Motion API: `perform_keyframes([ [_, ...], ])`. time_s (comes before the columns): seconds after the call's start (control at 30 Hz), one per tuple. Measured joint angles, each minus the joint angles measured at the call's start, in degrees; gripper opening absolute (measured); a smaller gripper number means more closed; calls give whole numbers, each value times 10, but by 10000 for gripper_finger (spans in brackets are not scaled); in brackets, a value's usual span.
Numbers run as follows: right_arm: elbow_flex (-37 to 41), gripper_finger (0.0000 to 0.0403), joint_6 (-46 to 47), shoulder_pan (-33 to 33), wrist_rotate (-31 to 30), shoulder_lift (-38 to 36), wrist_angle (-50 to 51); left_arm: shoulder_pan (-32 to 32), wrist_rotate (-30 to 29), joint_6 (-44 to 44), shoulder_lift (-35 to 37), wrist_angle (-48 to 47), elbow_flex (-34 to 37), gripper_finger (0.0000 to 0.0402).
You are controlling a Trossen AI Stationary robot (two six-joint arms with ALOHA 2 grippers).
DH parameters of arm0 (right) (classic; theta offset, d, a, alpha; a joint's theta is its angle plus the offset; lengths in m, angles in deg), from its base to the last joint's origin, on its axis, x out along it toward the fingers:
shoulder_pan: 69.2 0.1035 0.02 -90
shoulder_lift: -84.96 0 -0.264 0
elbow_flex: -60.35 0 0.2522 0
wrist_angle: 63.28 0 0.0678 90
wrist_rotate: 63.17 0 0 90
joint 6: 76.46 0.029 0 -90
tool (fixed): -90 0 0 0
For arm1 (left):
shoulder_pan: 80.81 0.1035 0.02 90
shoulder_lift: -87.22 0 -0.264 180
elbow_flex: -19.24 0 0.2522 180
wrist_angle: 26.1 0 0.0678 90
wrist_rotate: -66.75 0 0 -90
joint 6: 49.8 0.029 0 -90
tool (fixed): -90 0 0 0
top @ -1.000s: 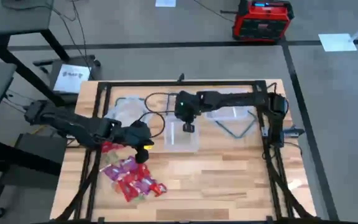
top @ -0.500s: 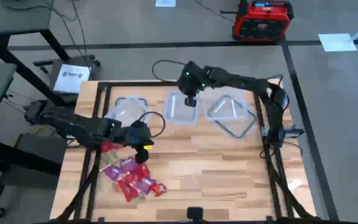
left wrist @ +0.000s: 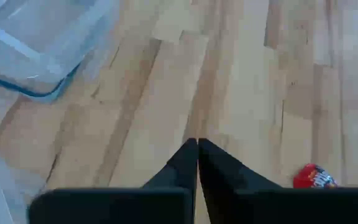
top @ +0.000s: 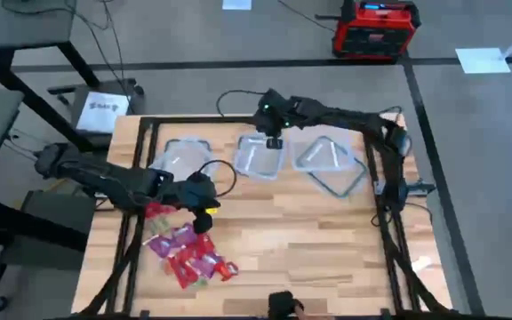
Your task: Sort candy
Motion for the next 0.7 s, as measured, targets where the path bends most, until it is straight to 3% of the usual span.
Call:
perform_keyframes([
  [0.13,2,133,97,49,93,-89,101,0,0,-19,-1,0,0,0],
  [0.23,47,133,176,95,191,-152,99,0,0,-33,-1,0,0,0],
  [0.3,98,133,209,137,220,-190,67,0,0,-44,-1,0,0,0],
  [0.4,210,132,241,204,219,-235,-26,0,0,-58,-1,7,4,0],
  [0.57,404,132,337,299,211,-258,-326,0,27,-71,-1,43,24,6],
  [0.7,478,132,410,361,180,-240,-481,-9,71,-83,-6,64,25,39],
])
